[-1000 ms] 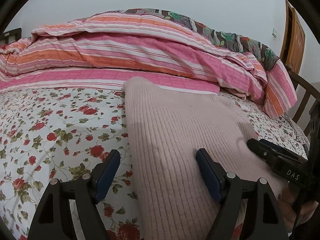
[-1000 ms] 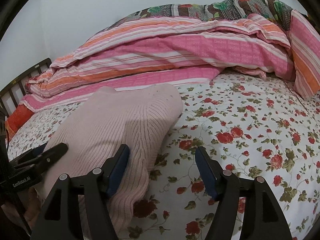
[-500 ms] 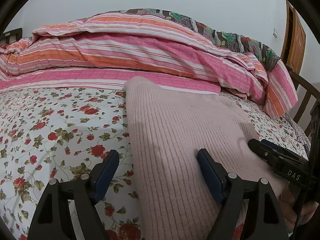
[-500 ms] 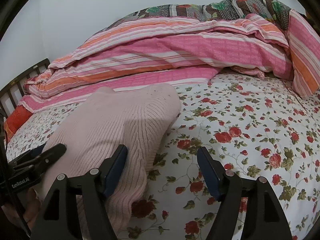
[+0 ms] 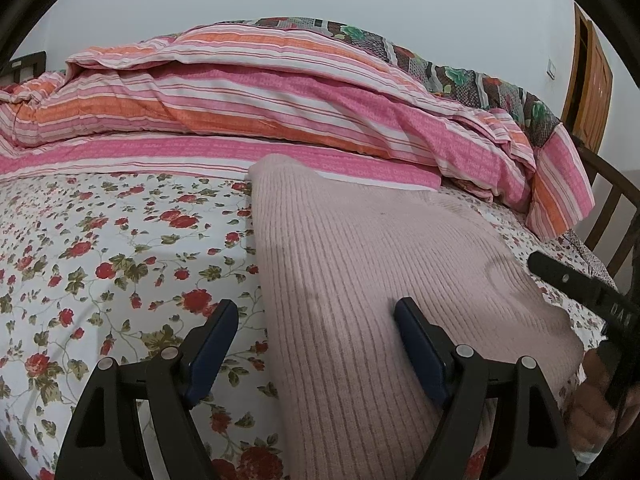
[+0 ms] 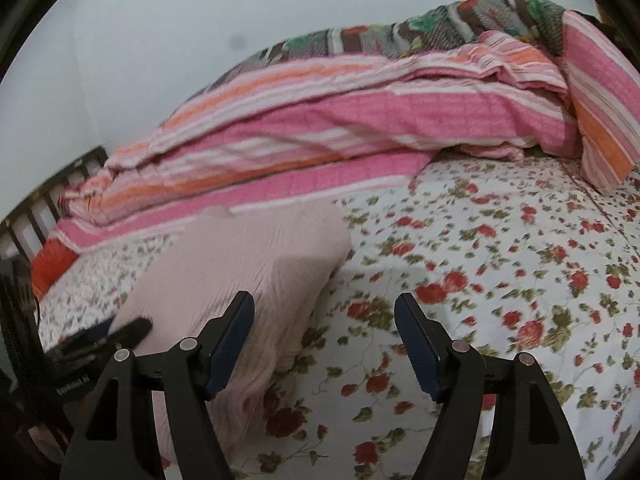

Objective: Fold small clothes

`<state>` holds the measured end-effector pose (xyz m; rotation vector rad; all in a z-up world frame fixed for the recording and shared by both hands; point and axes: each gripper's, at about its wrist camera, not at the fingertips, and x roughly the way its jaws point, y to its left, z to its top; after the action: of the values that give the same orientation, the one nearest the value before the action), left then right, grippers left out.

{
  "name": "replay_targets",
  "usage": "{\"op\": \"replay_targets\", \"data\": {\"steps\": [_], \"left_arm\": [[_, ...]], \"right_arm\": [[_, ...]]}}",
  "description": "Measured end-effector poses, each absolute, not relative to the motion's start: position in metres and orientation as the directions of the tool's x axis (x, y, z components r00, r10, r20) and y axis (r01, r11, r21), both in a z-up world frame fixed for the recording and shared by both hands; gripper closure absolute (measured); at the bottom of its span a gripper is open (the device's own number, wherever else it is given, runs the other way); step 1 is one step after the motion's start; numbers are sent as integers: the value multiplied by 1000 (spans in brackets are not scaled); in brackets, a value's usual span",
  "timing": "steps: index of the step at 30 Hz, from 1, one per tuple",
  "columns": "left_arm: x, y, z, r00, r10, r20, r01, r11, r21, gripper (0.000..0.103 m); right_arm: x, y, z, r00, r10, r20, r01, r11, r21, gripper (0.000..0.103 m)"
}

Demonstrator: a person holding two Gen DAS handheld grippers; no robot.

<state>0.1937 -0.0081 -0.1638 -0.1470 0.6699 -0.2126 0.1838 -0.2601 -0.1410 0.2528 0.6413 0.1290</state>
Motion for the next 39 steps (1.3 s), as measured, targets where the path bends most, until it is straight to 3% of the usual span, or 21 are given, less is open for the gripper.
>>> {"op": "replay_targets", "data": {"steps": [10,15,26,29,34,39], "left_arm": [[192,-11,-159,769,-229,-596,149,972,-181,23],[192,-8,-151,775,-236,-586,155,970,-185,24],[193,10,-134,794,-271,-544,158,956,-245,26],[199,15,-135,782,-282,-555,152,951,-269,27],[217,25,-149,729,-340,-594,140,924,-356,39],[229,34,-154,688,-414,-596,156,886,-436,40]], "right_arm": [[187,-296,-136,813,179,-554,42,931,363,37],[188,-291,-134,801,274,-532,-23,902,431,37],[215,-254,-146,713,349,-608,-85,904,419,40],[224,-256,-153,690,374,-620,-68,886,460,41],[234,-251,-161,654,400,-641,-57,872,486,41],[236,-250,-159,644,407,-648,-77,877,474,41]]}}
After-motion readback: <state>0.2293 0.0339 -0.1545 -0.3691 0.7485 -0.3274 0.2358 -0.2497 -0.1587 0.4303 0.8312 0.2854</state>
